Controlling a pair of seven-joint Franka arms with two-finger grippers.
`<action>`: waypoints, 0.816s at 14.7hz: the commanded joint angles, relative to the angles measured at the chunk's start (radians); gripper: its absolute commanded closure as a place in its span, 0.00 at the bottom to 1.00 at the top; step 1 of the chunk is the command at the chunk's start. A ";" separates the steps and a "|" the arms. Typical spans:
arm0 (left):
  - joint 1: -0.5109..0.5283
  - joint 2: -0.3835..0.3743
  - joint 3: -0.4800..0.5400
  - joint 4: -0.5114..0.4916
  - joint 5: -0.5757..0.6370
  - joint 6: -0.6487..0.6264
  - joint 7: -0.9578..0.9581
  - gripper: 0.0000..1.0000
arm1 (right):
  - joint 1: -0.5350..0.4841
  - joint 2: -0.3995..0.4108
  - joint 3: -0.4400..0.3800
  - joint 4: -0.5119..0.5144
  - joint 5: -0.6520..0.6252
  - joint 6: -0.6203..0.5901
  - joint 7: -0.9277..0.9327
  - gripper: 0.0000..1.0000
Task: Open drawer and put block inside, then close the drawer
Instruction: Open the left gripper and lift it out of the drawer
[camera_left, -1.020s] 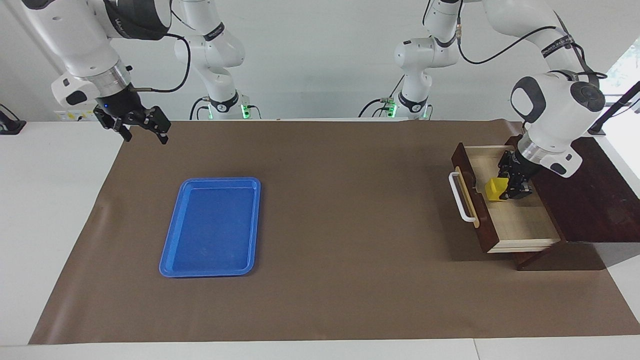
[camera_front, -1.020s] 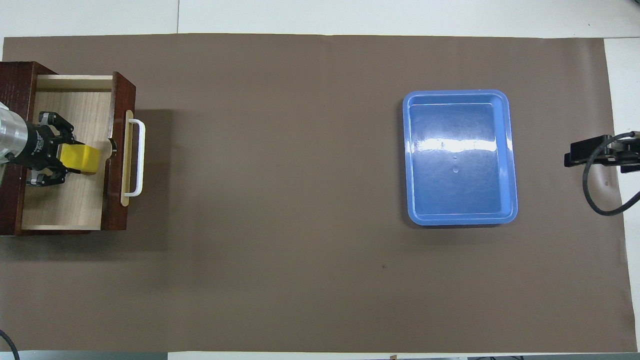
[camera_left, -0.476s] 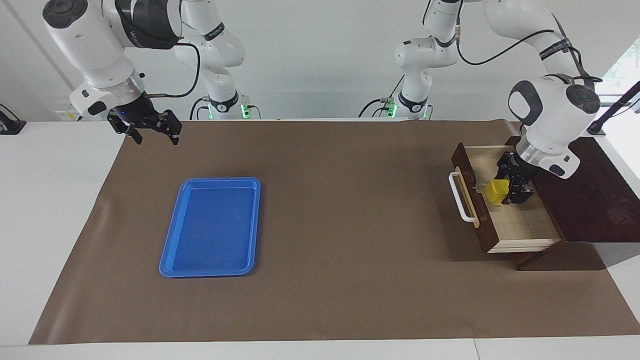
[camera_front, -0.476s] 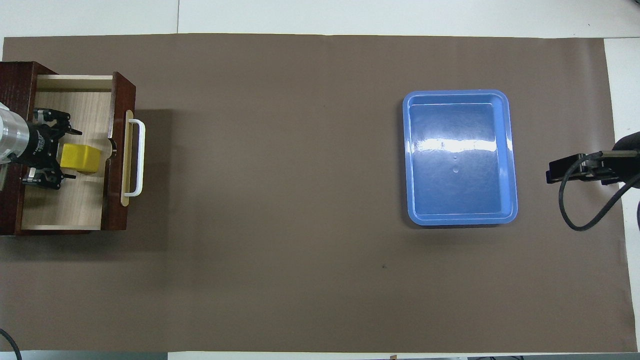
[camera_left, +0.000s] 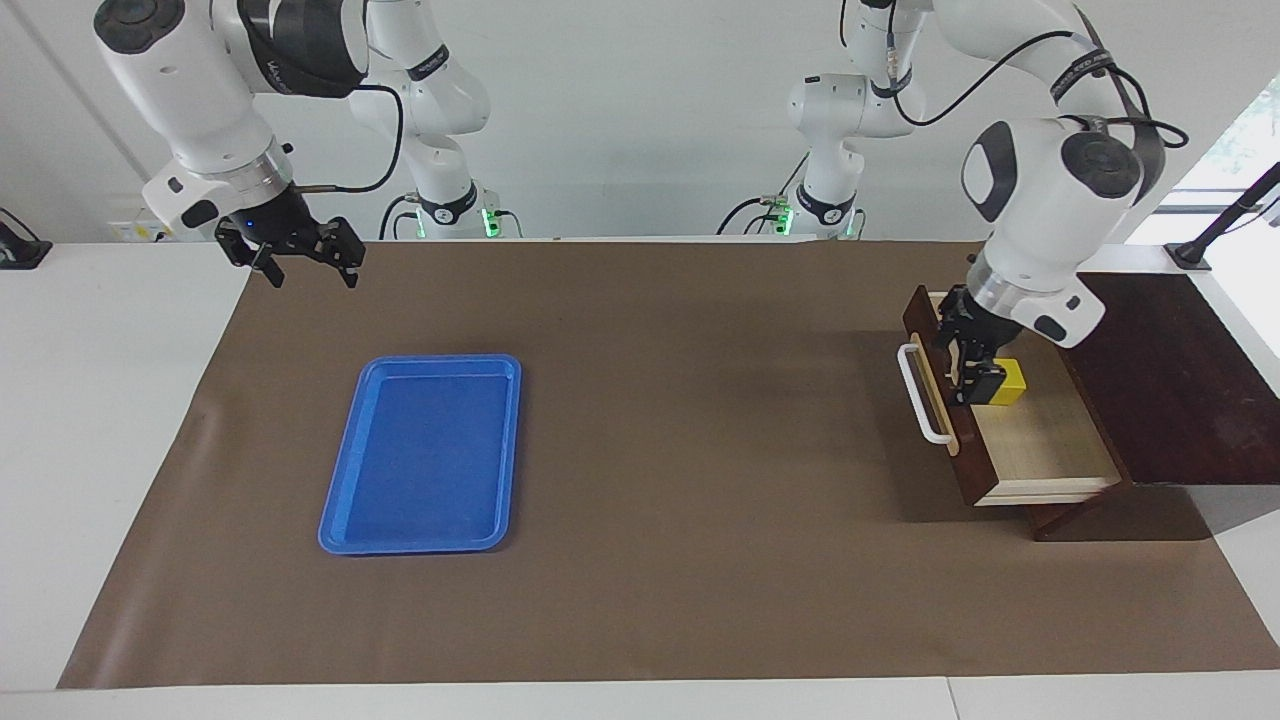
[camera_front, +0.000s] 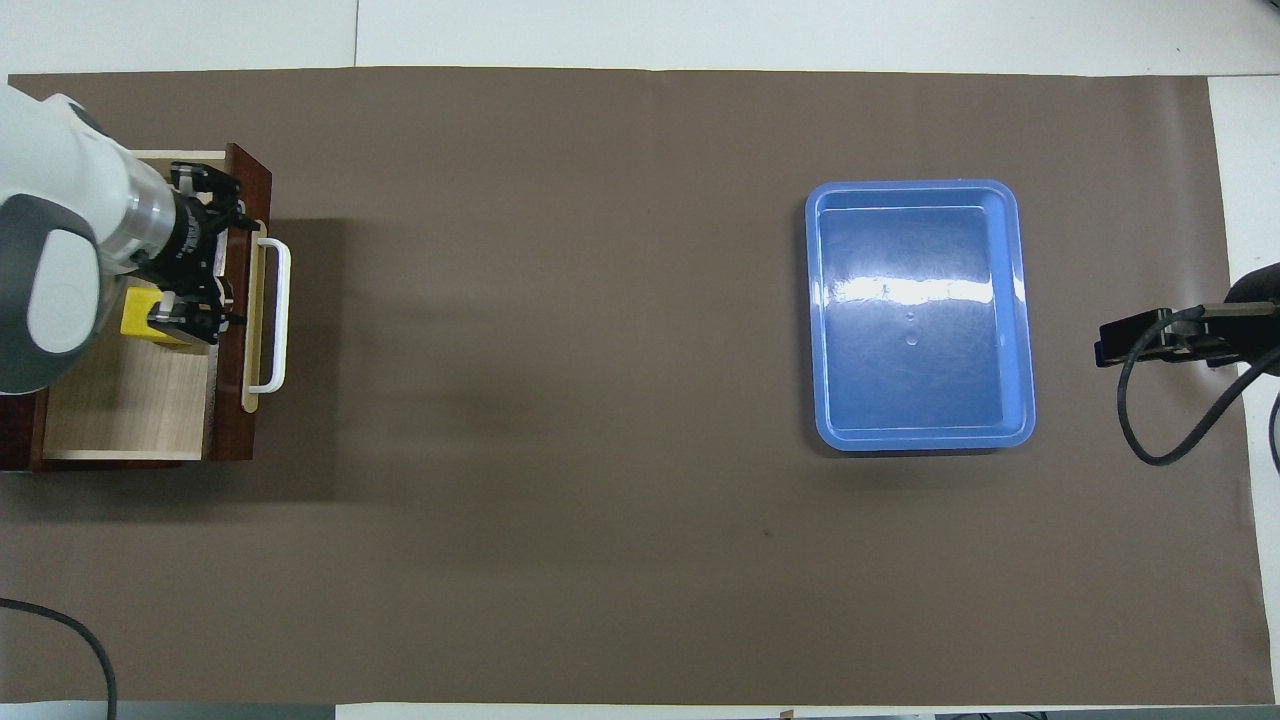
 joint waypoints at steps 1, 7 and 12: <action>-0.030 0.006 0.015 -0.061 0.030 0.022 -0.035 0.00 | 0.003 -0.019 0.002 -0.022 -0.018 0.007 -0.015 0.00; 0.043 -0.017 0.016 -0.130 0.067 0.092 0.030 0.00 | 0.015 -0.024 0.002 -0.033 -0.018 0.015 -0.012 0.00; 0.133 -0.011 0.016 -0.113 0.067 0.101 0.115 0.00 | 0.011 -0.028 0.000 -0.045 -0.018 0.026 -0.012 0.00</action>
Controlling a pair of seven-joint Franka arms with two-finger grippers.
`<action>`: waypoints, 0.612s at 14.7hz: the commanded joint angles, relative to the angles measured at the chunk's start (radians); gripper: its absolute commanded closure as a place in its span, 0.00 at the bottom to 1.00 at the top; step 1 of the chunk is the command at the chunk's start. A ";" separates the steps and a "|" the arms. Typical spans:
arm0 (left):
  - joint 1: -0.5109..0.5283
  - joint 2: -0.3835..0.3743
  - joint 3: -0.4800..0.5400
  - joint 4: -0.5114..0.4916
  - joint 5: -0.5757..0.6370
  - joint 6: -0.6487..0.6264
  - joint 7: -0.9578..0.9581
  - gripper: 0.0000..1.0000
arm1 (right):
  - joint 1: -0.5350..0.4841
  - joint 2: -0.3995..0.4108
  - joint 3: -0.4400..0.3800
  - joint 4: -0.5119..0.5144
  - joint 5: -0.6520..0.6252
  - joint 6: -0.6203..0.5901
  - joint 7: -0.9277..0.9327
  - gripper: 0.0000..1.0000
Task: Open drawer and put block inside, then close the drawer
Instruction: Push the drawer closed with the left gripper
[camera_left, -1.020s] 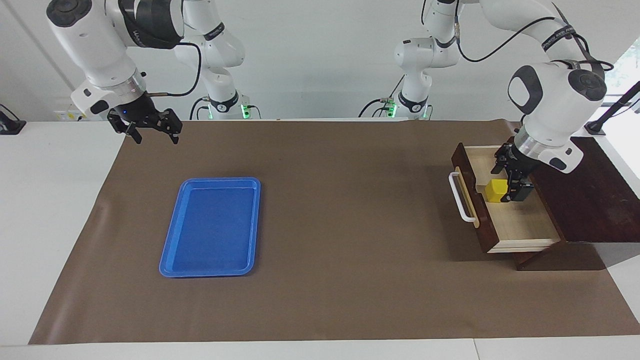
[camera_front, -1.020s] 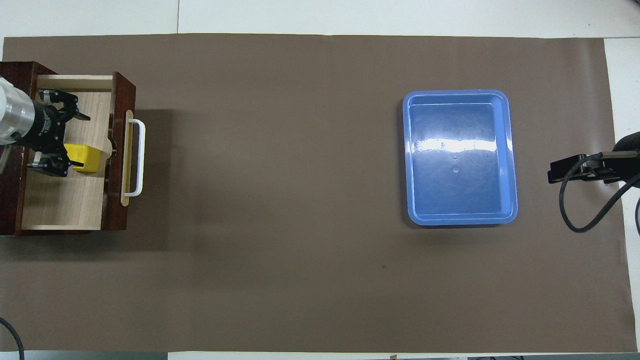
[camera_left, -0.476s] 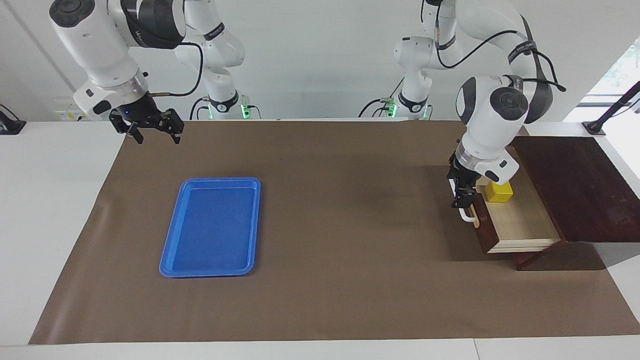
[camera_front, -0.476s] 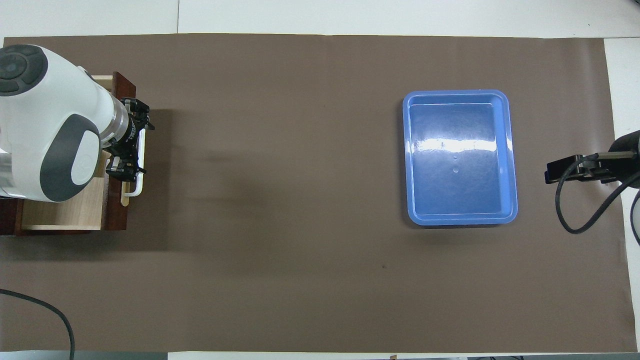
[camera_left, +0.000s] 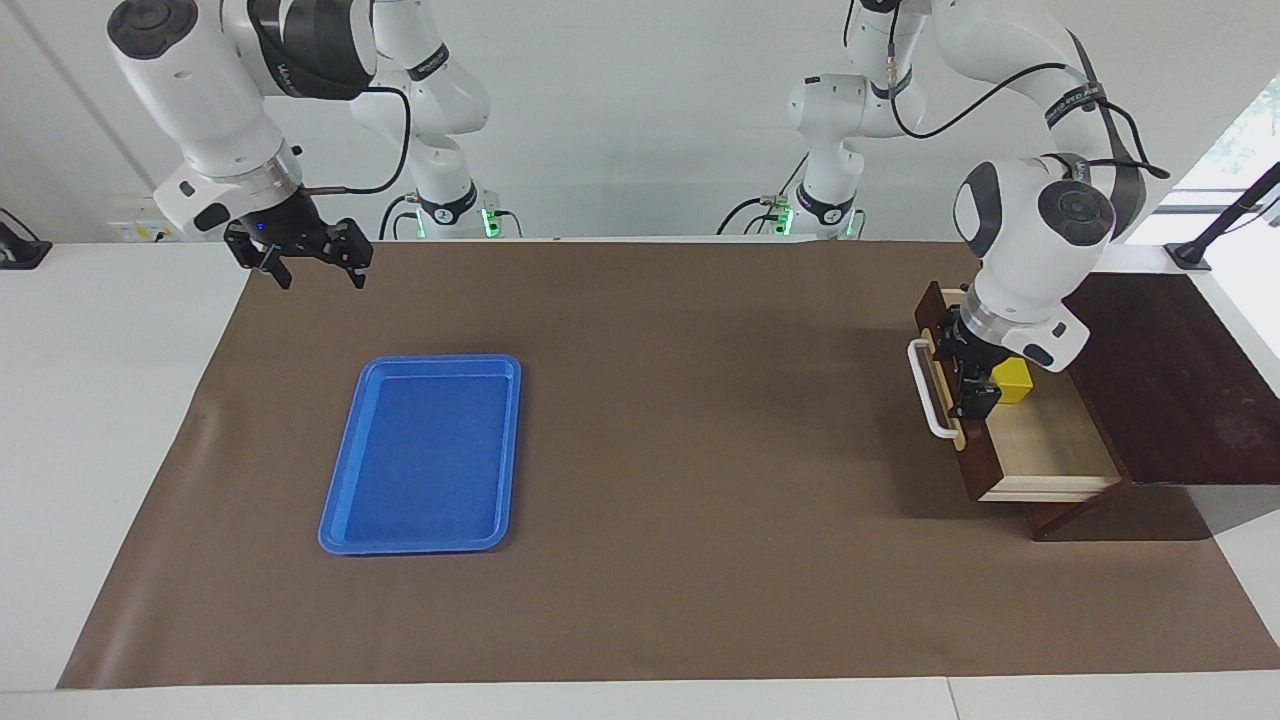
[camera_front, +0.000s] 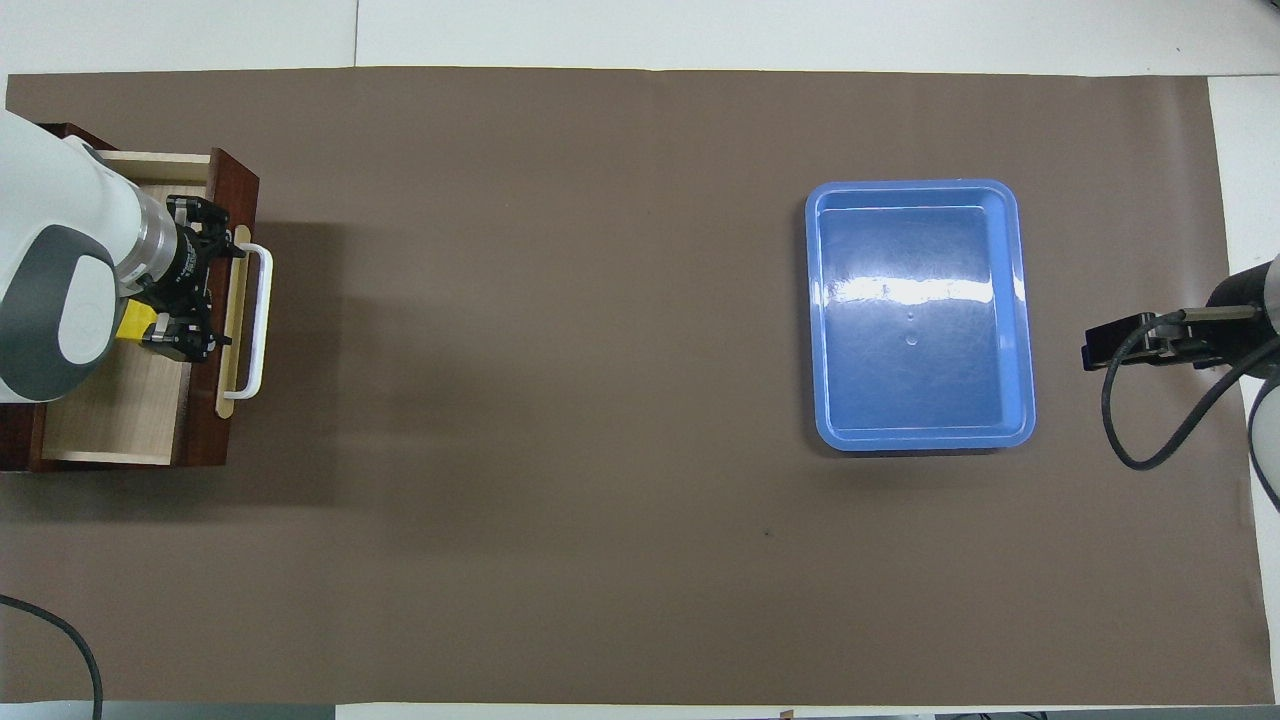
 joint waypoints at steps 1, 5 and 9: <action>0.072 -0.014 -0.001 -0.012 0.017 0.032 0.086 0.00 | -0.004 -0.028 0.000 -0.034 -0.018 0.024 -0.012 0.00; 0.175 -0.013 -0.002 -0.018 0.017 0.087 0.163 0.00 | 0.001 -0.027 0.002 -0.032 -0.018 0.024 -0.010 0.00; 0.221 -0.014 -0.002 -0.025 0.017 0.113 0.200 0.00 | -0.002 -0.028 0.000 -0.034 -0.018 0.024 -0.012 0.00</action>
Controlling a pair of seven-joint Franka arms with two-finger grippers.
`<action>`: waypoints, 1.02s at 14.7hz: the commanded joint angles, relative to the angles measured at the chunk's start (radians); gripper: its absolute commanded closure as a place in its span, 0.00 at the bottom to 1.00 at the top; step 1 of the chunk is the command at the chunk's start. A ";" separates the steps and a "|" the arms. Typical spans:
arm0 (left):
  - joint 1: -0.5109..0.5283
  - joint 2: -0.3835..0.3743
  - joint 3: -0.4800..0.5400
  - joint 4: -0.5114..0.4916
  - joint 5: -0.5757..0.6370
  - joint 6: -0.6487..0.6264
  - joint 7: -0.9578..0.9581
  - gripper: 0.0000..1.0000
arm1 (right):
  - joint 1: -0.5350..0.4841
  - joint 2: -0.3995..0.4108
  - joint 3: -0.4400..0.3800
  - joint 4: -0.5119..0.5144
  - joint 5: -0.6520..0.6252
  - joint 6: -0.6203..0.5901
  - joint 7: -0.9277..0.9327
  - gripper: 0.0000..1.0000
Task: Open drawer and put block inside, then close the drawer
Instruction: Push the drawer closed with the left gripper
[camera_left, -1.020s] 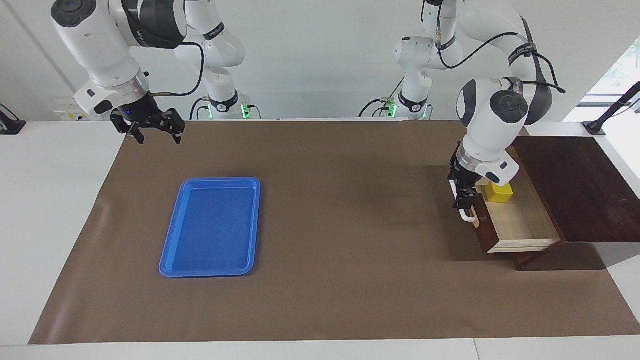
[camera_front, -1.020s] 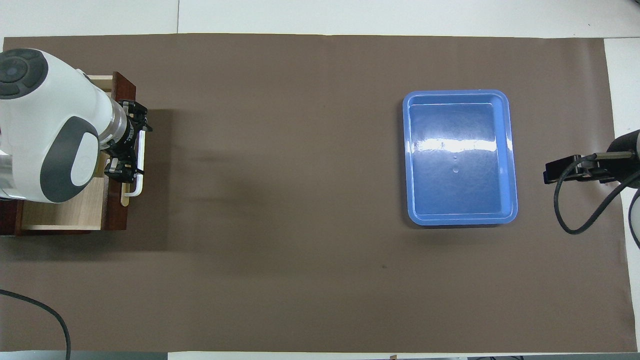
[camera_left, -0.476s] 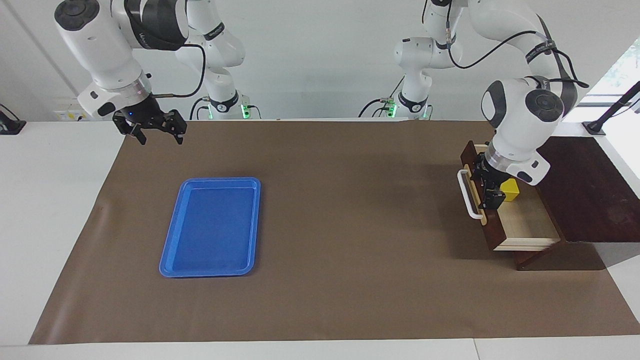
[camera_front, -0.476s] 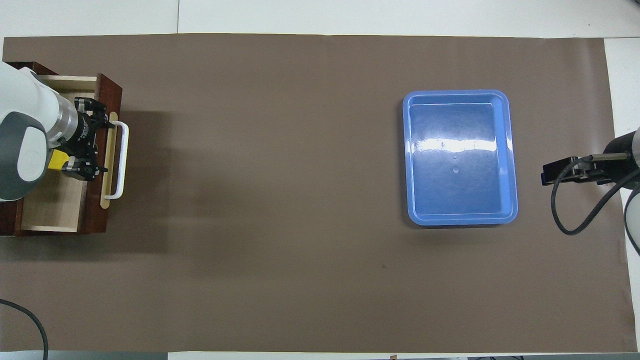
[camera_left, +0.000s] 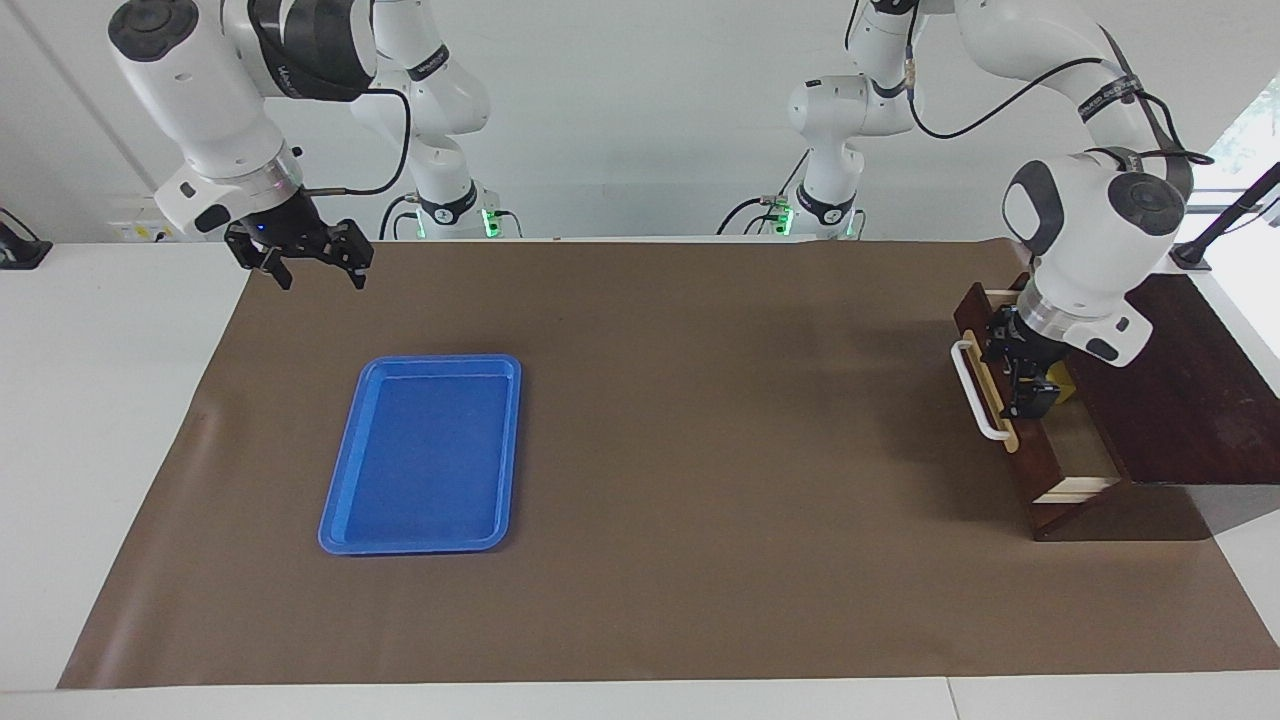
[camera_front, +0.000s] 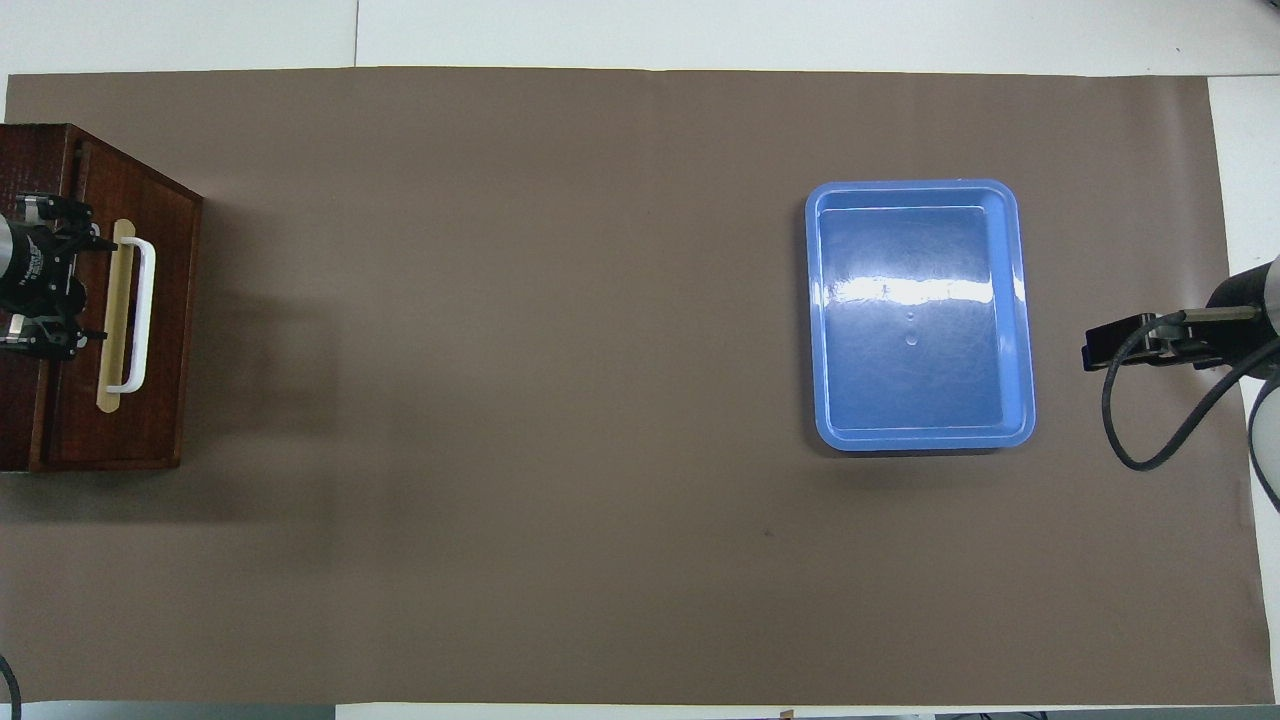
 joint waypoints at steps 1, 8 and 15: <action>0.019 -0.013 -0.006 -0.025 0.015 0.027 0.016 0.00 | -0.004 -0.026 0.001 -0.032 -0.018 0.022 -0.012 0.00; -0.024 -0.039 -0.017 0.070 0.012 -0.146 0.149 0.00 | -0.004 -0.025 0.001 -0.032 -0.018 0.028 -0.010 0.00; -0.123 -0.208 -0.025 0.061 -0.037 -0.426 0.620 0.00 | -0.007 -0.026 0.001 -0.033 -0.018 0.025 -0.013 0.00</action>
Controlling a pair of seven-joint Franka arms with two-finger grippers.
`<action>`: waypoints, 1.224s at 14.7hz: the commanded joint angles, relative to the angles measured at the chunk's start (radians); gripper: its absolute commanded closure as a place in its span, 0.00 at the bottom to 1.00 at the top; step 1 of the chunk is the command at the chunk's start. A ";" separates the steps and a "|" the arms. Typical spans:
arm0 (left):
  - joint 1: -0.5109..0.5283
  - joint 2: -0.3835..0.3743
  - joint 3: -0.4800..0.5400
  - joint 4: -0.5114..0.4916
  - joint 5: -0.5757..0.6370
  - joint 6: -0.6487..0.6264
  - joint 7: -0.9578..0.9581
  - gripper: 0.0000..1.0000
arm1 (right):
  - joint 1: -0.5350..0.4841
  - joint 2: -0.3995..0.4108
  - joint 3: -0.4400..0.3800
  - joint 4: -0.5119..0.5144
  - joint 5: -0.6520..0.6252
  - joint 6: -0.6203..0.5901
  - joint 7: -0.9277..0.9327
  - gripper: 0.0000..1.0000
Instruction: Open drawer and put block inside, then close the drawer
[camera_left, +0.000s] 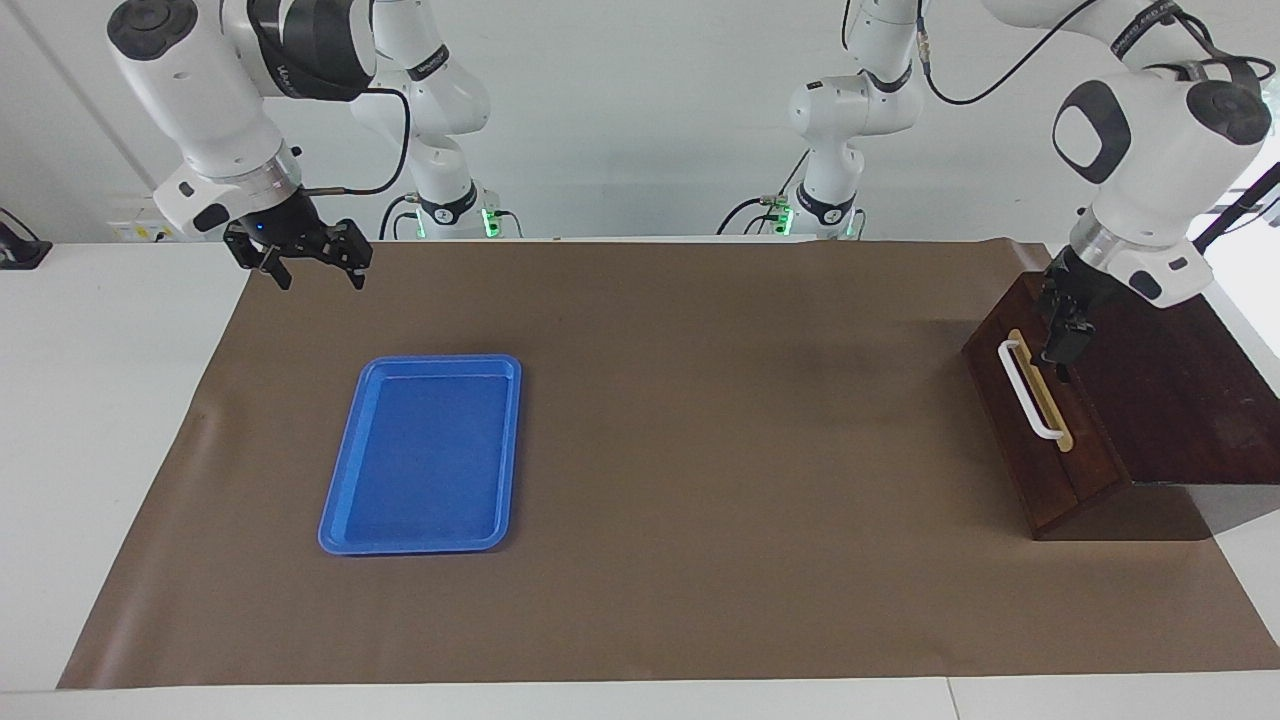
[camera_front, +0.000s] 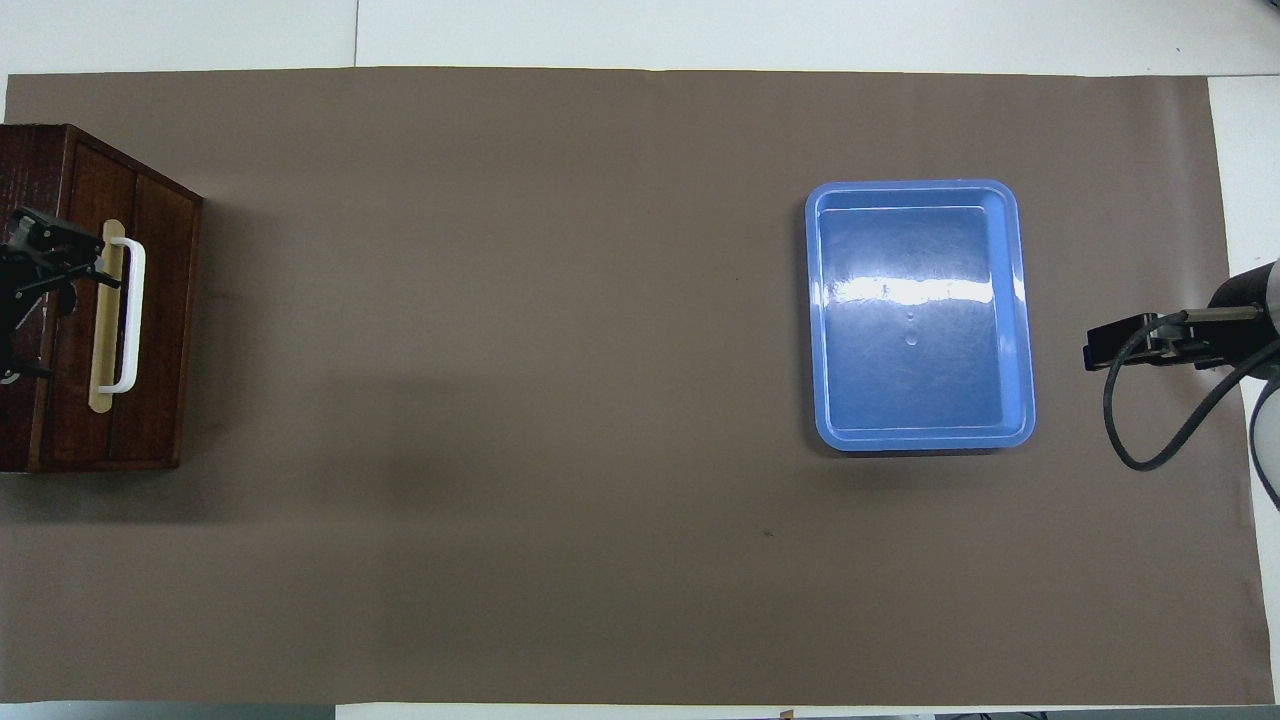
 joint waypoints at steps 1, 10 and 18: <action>-0.034 -0.030 0.008 -0.021 -0.043 -0.059 0.183 0.00 | -0.006 -0.025 0.003 -0.031 -0.018 0.020 -0.012 0.00; 0.000 0.006 -0.069 0.091 -0.070 -0.108 0.642 0.00 | -0.006 -0.025 0.003 -0.031 -0.018 0.020 -0.018 0.00; 0.008 -0.004 -0.086 0.104 -0.045 -0.149 0.899 0.00 | -0.012 -0.025 0.003 -0.033 -0.018 0.018 -0.021 0.00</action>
